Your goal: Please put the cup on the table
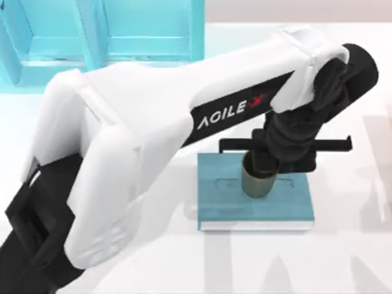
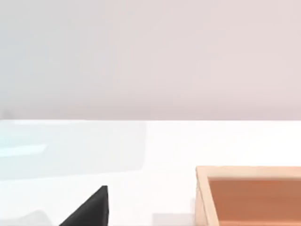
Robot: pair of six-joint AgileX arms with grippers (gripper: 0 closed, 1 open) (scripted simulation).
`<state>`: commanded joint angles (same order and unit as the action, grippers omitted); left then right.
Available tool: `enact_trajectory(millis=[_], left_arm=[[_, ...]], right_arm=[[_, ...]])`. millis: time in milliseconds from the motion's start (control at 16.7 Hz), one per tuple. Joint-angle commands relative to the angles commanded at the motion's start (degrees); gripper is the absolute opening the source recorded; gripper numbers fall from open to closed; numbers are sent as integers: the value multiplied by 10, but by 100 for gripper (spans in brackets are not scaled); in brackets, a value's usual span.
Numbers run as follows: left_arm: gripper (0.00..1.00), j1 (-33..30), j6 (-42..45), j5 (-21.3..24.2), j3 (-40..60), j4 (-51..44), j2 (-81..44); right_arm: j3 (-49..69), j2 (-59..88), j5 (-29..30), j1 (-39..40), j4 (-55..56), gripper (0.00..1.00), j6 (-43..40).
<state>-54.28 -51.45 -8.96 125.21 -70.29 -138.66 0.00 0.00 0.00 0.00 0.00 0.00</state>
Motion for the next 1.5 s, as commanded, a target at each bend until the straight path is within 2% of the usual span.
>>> enact_trajectory(millis=[600,960,1140,1500], left_arm=[[0,-1,0,0,134,-112,-16],[0,1,2,1,141,-120,-16],[0,28,26,8,107,-109,11],[0,120,114,35,-59,-81,125]], right_arm=[[0,0,0,0,0,100,0],[0,0,0,0,0,100,0],[0,0,0,0,0,100,0],[0,0,0,0,0,100,0]])
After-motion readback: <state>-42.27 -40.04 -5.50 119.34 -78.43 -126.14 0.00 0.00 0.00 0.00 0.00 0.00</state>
